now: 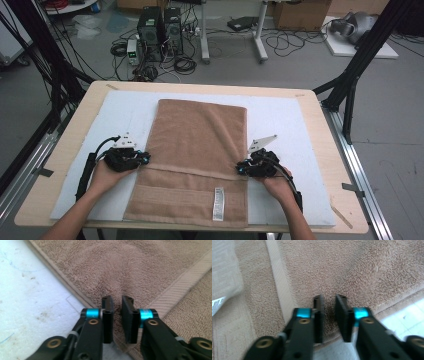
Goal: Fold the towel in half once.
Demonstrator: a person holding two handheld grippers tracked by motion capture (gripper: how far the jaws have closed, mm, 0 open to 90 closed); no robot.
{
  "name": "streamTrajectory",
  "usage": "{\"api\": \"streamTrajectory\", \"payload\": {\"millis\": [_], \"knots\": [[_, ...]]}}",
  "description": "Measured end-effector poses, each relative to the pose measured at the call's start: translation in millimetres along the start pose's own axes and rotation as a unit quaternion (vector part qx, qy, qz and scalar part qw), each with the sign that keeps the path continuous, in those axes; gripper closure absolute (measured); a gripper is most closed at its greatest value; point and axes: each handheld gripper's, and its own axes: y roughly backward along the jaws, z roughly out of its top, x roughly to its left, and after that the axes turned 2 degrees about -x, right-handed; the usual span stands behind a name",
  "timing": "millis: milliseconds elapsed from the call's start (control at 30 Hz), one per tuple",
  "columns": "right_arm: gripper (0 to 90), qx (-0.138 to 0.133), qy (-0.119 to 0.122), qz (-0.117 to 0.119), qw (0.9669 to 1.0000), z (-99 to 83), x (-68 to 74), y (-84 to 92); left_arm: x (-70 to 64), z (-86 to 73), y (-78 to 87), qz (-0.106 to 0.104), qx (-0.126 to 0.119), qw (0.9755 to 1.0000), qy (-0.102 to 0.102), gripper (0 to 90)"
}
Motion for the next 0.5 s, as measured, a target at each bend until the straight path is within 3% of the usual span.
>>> {"api": "streamTrajectory", "payload": {"millis": [133, 267, 500], "knots": [[85.9, -0.001, 0.004, -0.003, 1.0, 1.8, 0.9, 2.1, -0.6, 1.2, 4.6, 0.002, -0.005, 1.0, 0.003, 85.8], [85.8, -0.024, 0.003, 0.002, 0.9997, 4.4, 0.3, 11.5, 0.6, 4.3, 17.2, -0.005, -0.032, 0.9993, 0.017, 85.8], [85.7, -0.046, 0.019, 0.004, 0.9987, 17.4, 5.2, 30.4, -1.5, 12.0, 39.1, -0.011, -0.052, 0.9984, 0.02, 85.6]]}}
